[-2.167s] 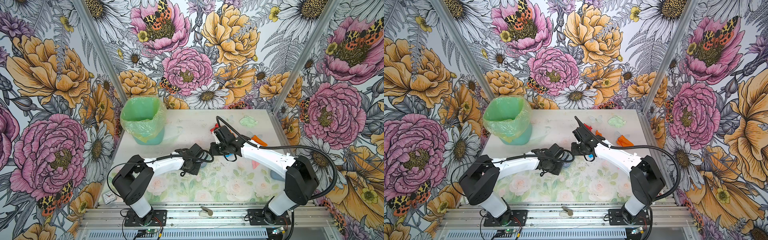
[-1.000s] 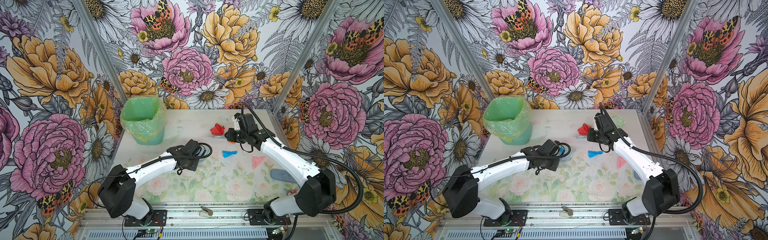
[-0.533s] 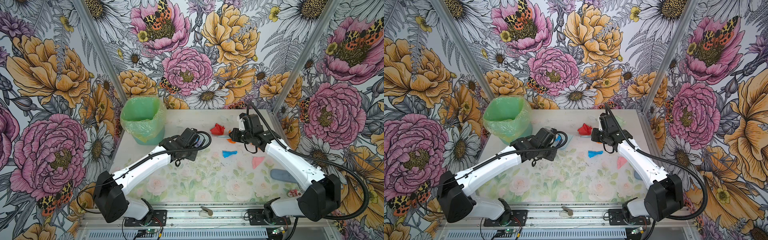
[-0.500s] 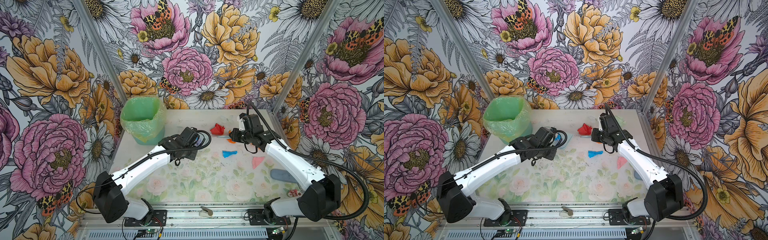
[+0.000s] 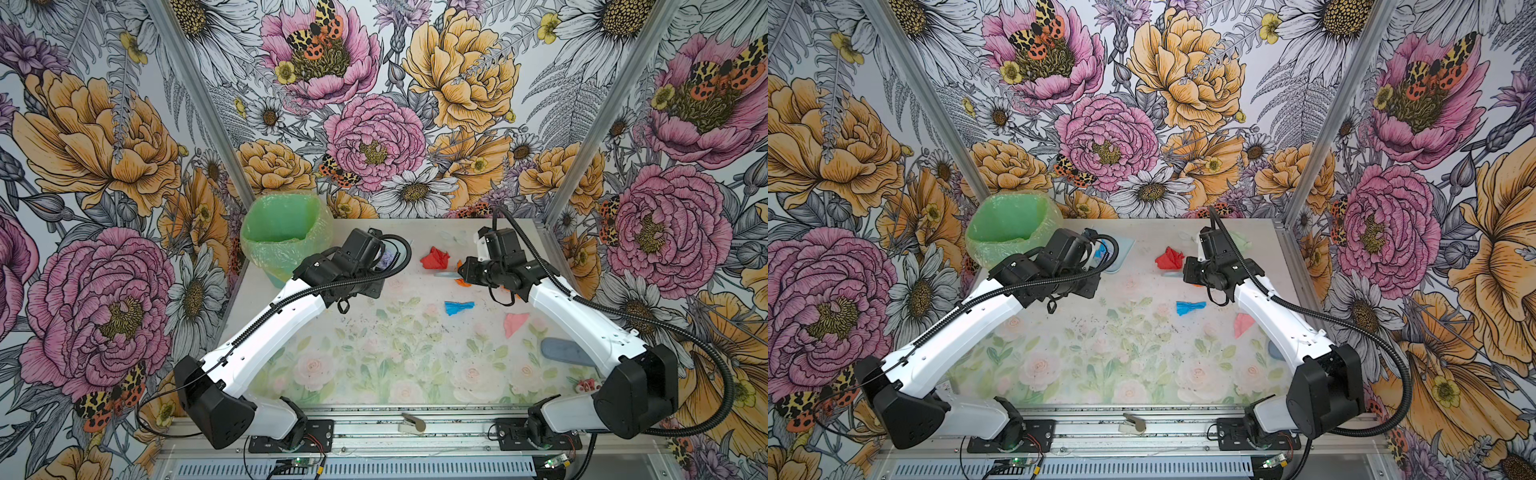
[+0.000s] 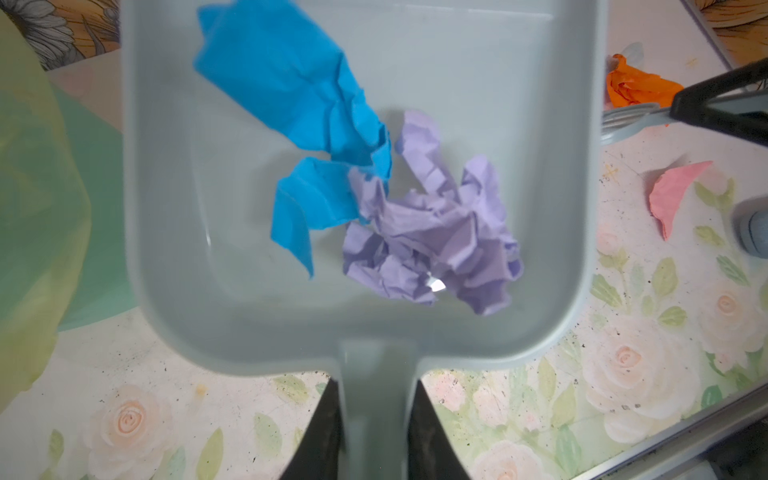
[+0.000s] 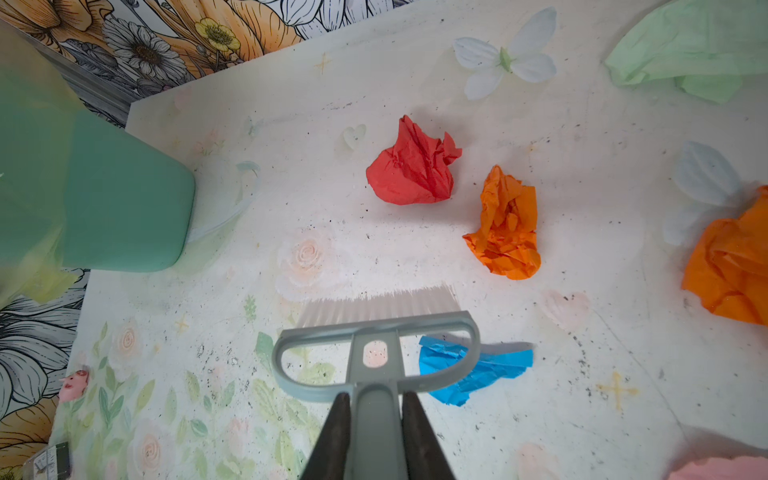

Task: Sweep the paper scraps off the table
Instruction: 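Lift the loaded dustpan with the left gripper and carry it over the green bin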

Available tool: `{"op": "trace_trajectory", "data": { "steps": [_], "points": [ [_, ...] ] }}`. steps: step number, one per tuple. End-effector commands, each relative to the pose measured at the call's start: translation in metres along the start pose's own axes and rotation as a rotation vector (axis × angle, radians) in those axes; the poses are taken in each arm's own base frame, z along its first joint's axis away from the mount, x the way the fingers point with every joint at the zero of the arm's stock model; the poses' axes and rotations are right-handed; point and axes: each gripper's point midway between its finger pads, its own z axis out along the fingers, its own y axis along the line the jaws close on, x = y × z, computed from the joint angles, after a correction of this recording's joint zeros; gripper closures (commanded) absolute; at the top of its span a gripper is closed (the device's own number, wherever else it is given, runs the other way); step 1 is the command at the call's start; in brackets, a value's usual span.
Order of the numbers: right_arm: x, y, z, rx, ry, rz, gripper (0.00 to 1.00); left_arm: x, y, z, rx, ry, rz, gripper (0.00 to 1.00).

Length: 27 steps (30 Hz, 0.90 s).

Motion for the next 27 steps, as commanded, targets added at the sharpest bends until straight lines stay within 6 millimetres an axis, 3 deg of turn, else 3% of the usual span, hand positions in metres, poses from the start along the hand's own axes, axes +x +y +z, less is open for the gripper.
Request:
{"op": "trace_trajectory", "data": {
  "steps": [1,15,27],
  "points": [
    [-0.008,0.003,-0.001,-0.014,-0.017,-0.019,1.0,-0.014,0.017,-0.023,-0.03,-0.055,-0.007,0.9],
    [-0.004,0.005,0.003,-0.034,0.0,-0.024,1.0,-0.041,0.066,-0.065,-0.057,-0.154,-0.115,0.89],
    [-0.001,0.004,0.004,-0.039,0.009,-0.015,1.0,-0.052,0.113,-0.073,-0.016,-0.176,-0.247,0.89]
  ]
}}
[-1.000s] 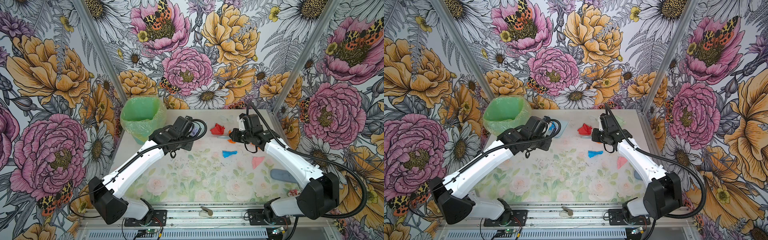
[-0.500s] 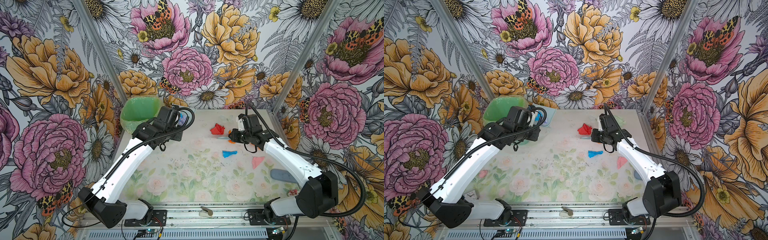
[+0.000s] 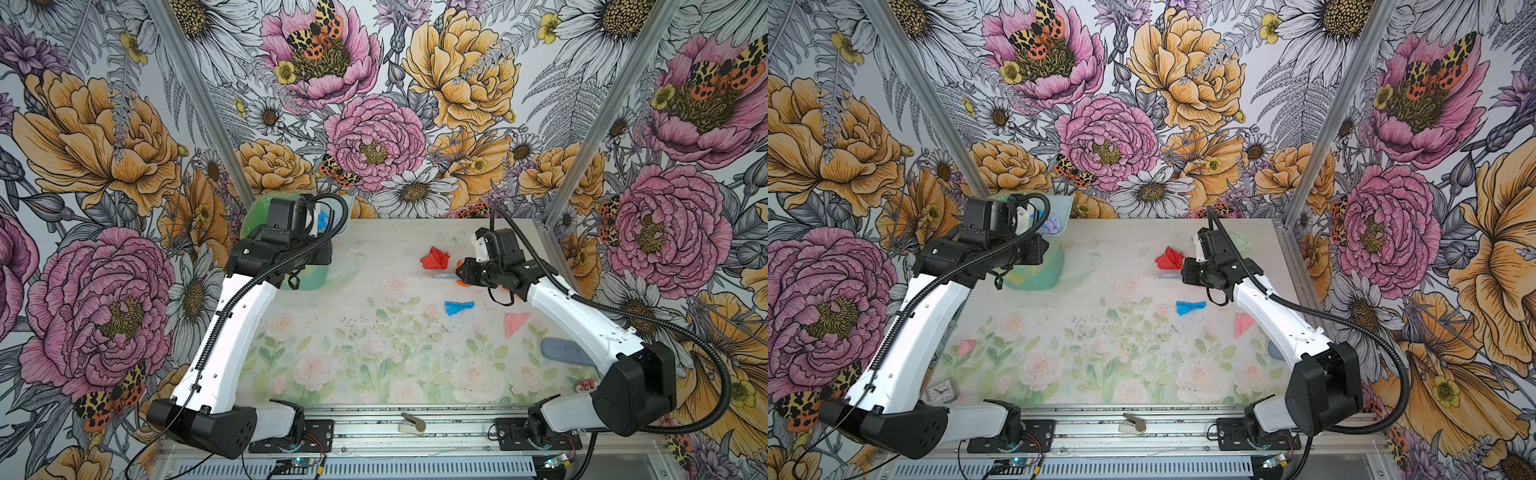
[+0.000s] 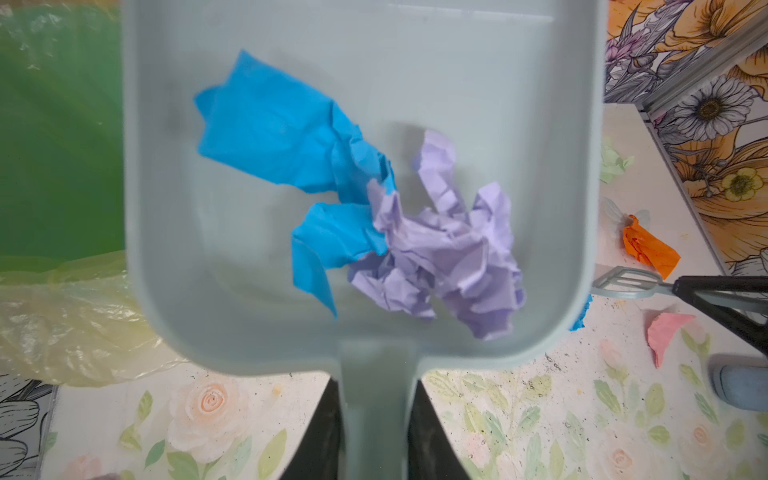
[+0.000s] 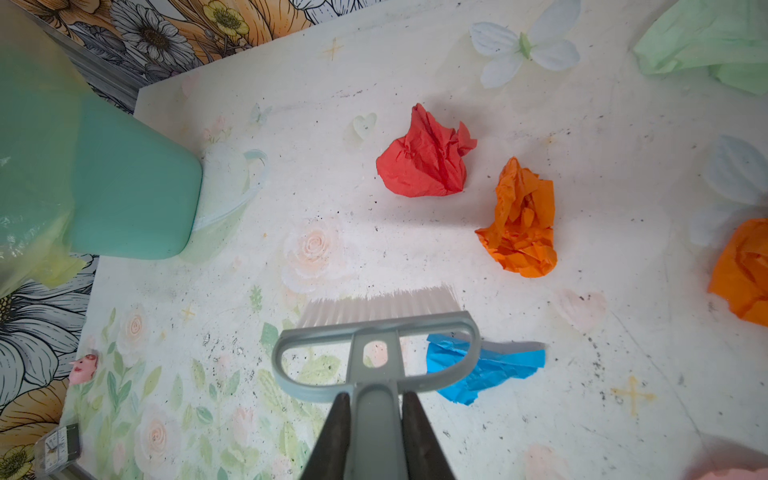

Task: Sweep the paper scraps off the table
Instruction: 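Lift the loaded dustpan with the left gripper and carry it over the green bin, then tip the dustpan with the left gripper to drop the scraps into the bin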

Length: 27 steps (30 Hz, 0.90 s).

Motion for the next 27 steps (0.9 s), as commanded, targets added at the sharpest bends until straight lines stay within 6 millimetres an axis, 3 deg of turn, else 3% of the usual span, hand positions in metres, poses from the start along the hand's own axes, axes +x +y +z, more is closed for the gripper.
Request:
{"op": "trace_trajectory", "data": {
  "steps": [1,17,27],
  "points": [
    [-0.004,0.0,0.0,-0.011,-0.015,-0.003,1.0,-0.008,-0.002,-0.006,0.061,-0.009,-0.002,0.89],
    [-0.001,0.0,-0.001,-0.014,-0.011,-0.006,1.0,-0.019,0.04,0.019,0.128,0.04,-0.206,0.9],
    [0.003,-0.002,0.001,-0.009,-0.005,-0.003,1.0,-0.027,0.049,0.023,0.254,0.04,-0.31,0.89]
  ]
}}
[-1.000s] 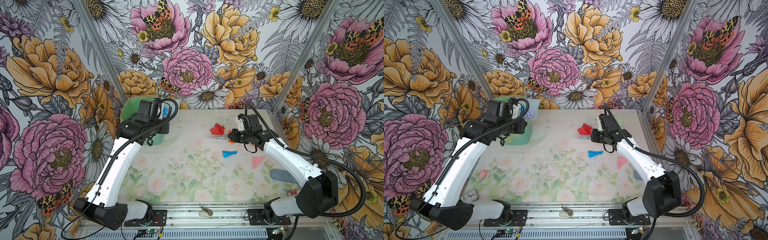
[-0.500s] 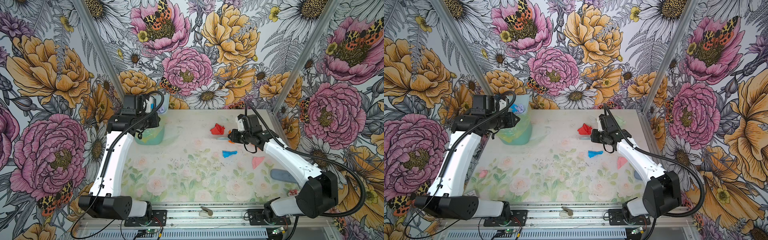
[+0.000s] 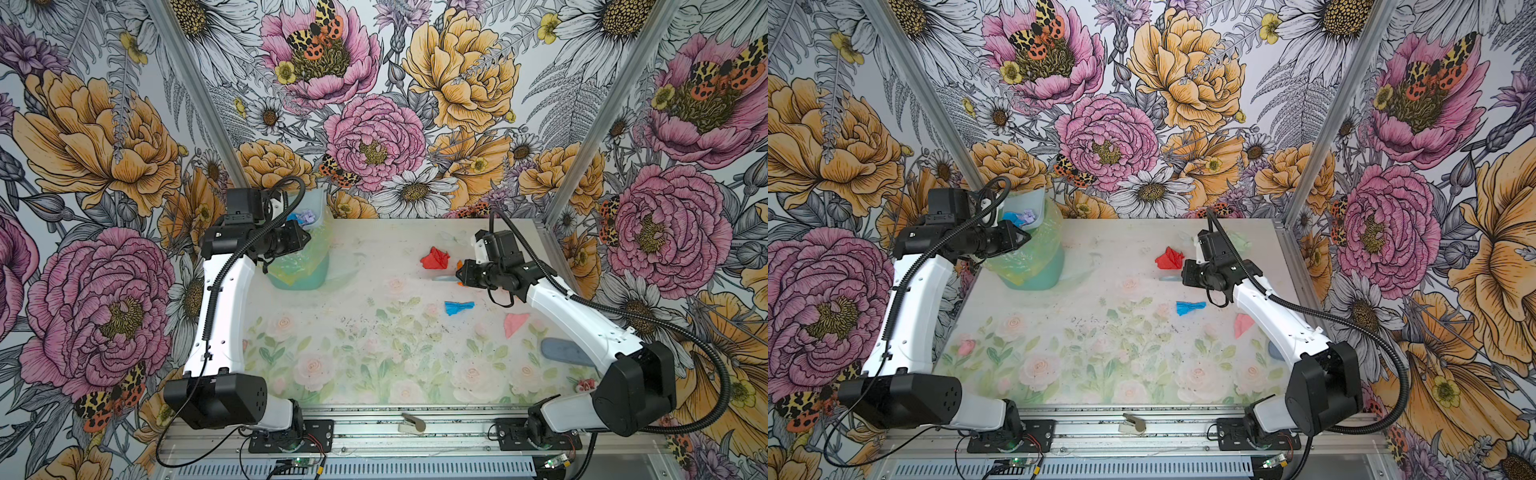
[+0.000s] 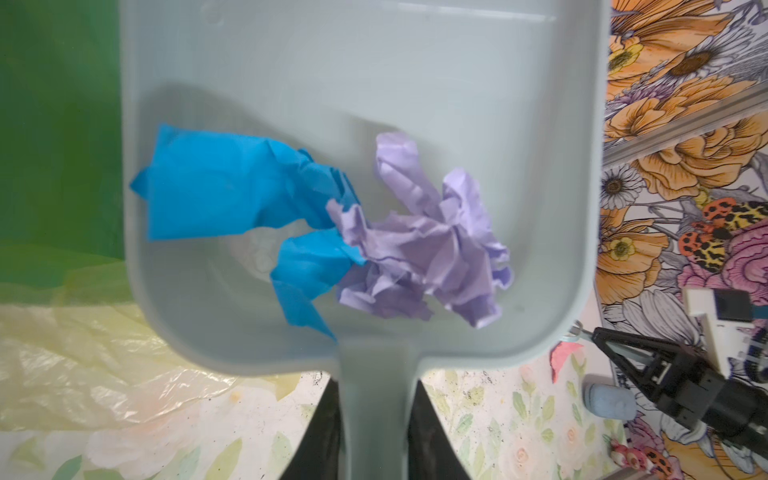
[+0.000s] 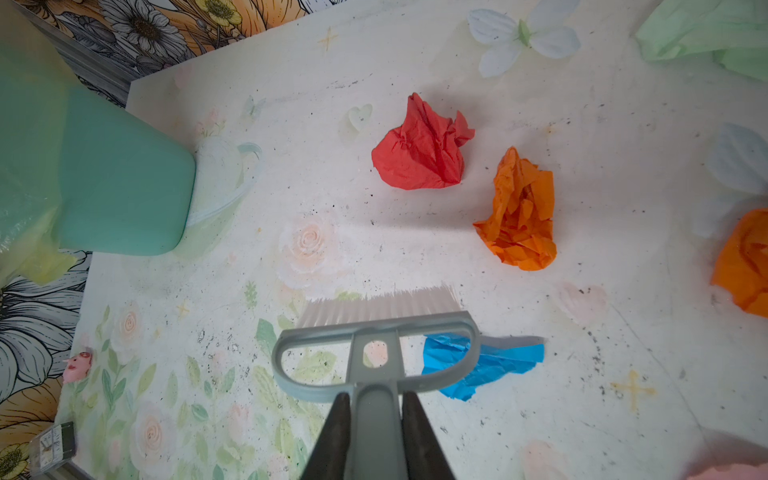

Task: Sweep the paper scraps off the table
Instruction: 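Tip the dustpan with the left gripper to drop the scraps into the bin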

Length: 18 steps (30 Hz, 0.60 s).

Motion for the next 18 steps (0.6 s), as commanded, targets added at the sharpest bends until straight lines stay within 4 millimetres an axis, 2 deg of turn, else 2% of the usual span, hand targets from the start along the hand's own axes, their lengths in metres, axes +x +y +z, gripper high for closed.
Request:
{"op": "trace_trajectory", "data": {
  "steps": [1,11,18],
  "points": [
    [-0.004,0.001,-0.003,-0.014,-0.02,-0.004,1.0,-0.009,-0.011,0.002,0.116,0.0,-0.031,0.89],
    [-0.003,0.0,-0.005,-0.013,-0.023,-0.008,1.0,-0.026,-0.007,0.01,0.313,-0.011,-0.17,0.9],
    [-0.003,0.001,-0.004,-0.014,-0.023,-0.007,1.0,-0.033,-0.004,0.012,0.384,-0.017,-0.226,0.9]
  ]
}}
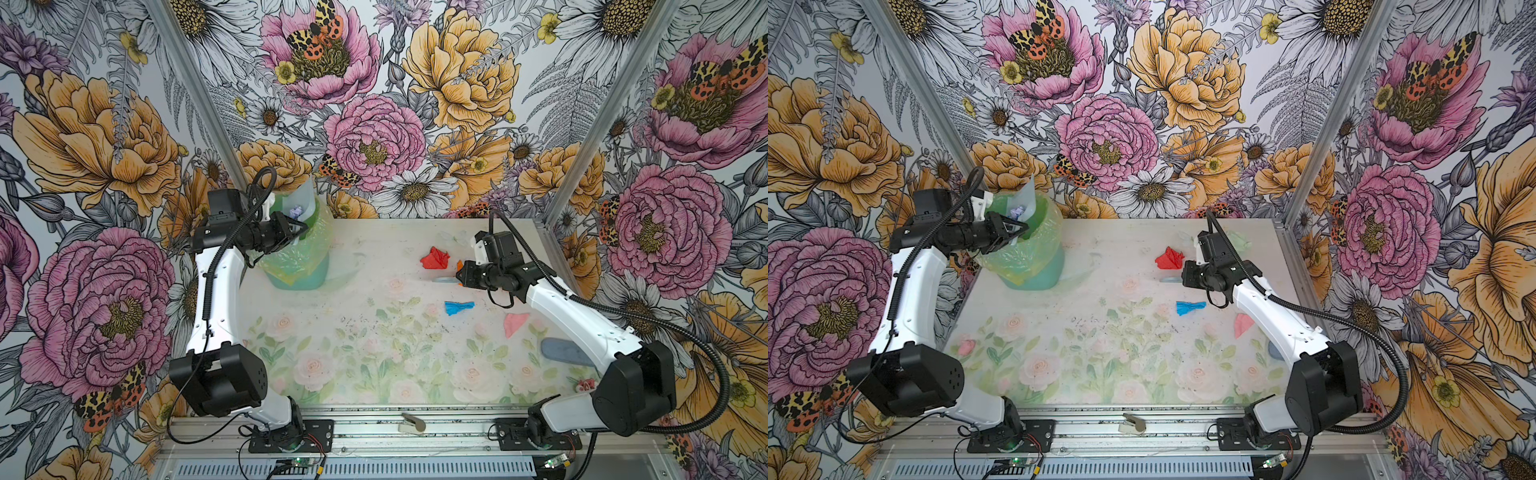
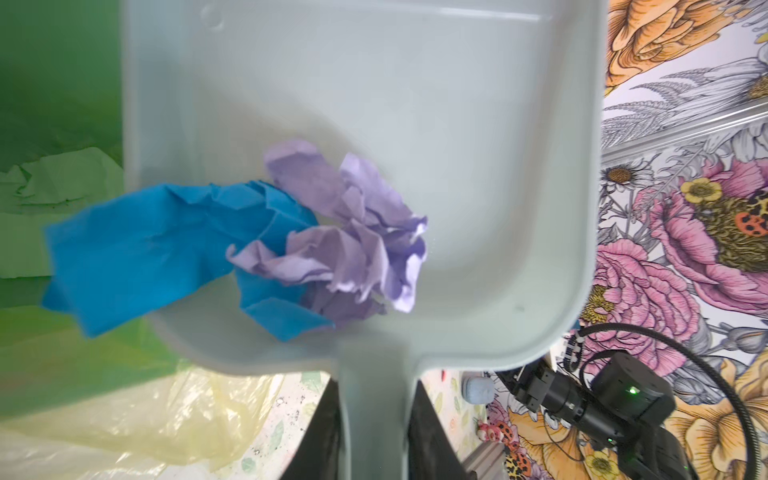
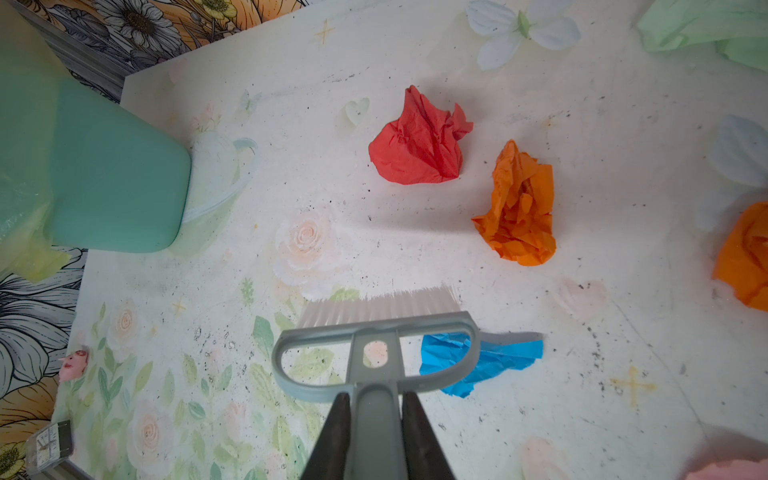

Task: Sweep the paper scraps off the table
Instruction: 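Tip the dustpan with the left gripper to drop the scraps into the bin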

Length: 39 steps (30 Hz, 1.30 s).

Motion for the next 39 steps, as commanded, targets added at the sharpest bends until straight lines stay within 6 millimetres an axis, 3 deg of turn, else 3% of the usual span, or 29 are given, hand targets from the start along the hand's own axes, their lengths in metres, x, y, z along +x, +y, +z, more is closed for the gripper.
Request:
{"op": "trace_trajectory", "data": {
  "steps": [1,14,25,34,39],
  "points": [
    [-0.005,0.002,-0.006,-0.017,-0.029,-0.01,1.0,-0.007,-0.008,0.002,0.103,-0.009,-0.027,0.9],
    [-0.004,0.001,-0.005,-0.014,-0.025,-0.008,1.0,-0.034,-0.026,0.005,0.443,-0.064,-0.203,0.9],
    [-0.005,0.002,-0.005,-0.016,-0.025,-0.014,1.0,-0.045,-0.034,0.0,0.514,-0.097,-0.248,0.89],
    [-0.005,0.001,-0.002,-0.017,-0.018,-0.011,1.0,-0.062,-0.054,-0.022,0.886,-0.114,-0.383,0.9],
    [-0.005,0.001,-0.002,-0.017,-0.02,-0.009,1.0,-0.06,-0.044,-0.016,0.898,-0.106,-0.419,0.89]
  ]
}}
